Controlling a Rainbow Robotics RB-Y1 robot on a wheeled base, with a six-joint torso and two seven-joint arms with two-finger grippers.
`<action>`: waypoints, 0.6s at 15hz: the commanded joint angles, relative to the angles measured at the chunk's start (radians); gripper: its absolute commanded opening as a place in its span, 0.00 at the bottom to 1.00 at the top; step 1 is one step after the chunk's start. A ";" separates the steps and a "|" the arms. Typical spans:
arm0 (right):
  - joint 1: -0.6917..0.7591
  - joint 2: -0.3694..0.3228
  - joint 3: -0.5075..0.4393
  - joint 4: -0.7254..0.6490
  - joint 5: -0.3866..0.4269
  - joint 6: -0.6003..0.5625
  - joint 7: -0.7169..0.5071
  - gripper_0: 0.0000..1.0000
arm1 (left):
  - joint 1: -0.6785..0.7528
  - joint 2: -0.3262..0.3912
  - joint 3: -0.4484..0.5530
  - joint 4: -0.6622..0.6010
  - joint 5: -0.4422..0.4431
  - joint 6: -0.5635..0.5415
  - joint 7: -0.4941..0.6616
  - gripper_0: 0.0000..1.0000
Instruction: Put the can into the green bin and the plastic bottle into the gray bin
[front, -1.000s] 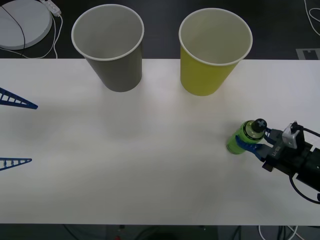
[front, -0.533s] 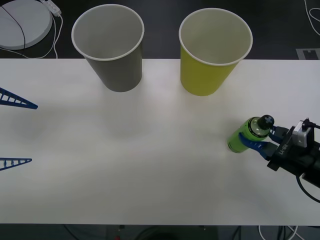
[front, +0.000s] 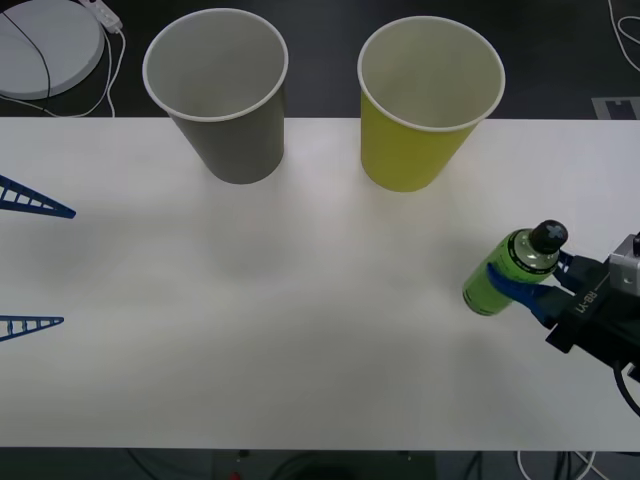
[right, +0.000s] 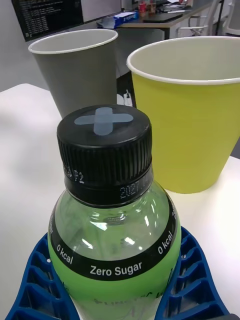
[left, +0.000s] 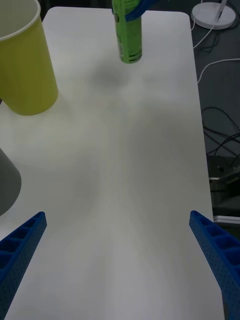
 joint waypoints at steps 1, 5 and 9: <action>0.056 -0.020 -0.025 -0.128 -0.006 0.129 -0.020 0.00 | 0.000 0.000 0.000 0.000 0.000 0.000 0.000 1.00; 0.092 -0.056 -0.030 -0.296 -0.014 0.314 -0.040 0.00 | 0.000 0.000 0.000 0.000 0.000 0.000 0.000 1.00; 0.109 -0.085 -0.030 -0.408 -0.027 0.457 -0.044 0.00 | 0.000 0.000 0.000 0.000 0.000 0.000 0.000 1.00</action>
